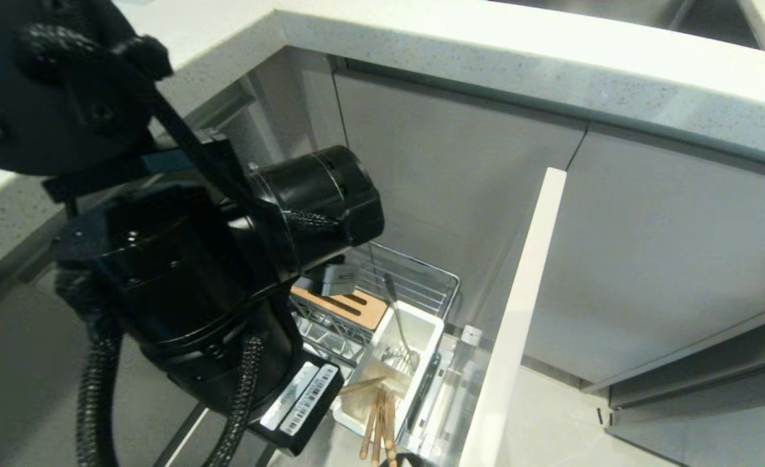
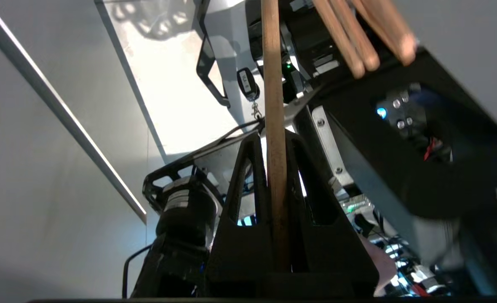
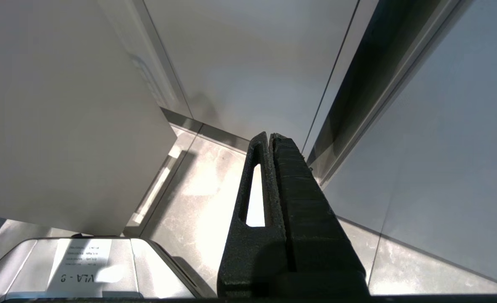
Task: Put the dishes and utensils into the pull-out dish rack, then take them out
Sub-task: Take the chopsticks out of the cupboard
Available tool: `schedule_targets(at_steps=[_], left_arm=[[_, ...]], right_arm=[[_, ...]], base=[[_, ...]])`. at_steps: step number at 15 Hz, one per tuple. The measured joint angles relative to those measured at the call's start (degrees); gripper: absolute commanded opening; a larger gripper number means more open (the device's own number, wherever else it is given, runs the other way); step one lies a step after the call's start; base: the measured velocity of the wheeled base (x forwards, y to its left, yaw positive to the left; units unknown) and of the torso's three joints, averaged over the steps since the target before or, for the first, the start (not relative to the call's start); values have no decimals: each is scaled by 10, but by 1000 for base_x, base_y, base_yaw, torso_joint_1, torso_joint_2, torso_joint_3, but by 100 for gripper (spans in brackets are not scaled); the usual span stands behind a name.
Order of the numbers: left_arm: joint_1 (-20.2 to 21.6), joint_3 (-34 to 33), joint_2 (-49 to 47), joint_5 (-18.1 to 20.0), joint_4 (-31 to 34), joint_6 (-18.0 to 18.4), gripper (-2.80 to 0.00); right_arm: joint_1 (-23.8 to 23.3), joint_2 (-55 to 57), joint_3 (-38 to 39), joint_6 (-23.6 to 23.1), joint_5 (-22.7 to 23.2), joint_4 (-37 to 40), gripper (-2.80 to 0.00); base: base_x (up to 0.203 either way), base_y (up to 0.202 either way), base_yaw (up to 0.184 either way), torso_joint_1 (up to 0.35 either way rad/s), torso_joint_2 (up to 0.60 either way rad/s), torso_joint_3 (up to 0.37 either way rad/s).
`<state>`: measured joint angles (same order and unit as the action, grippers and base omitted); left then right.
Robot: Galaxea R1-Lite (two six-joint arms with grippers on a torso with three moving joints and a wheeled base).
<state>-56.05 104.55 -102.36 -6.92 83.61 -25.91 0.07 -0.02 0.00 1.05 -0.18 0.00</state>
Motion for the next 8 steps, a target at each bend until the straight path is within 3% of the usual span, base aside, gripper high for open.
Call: schedule_targets(at_steps=[8], left_arm=[[-33,4,75,-3,23,-5,-280]], right_arm=[[0,0,0,0,0,0,-280]], base=[[0,0,0,0,0,0]])
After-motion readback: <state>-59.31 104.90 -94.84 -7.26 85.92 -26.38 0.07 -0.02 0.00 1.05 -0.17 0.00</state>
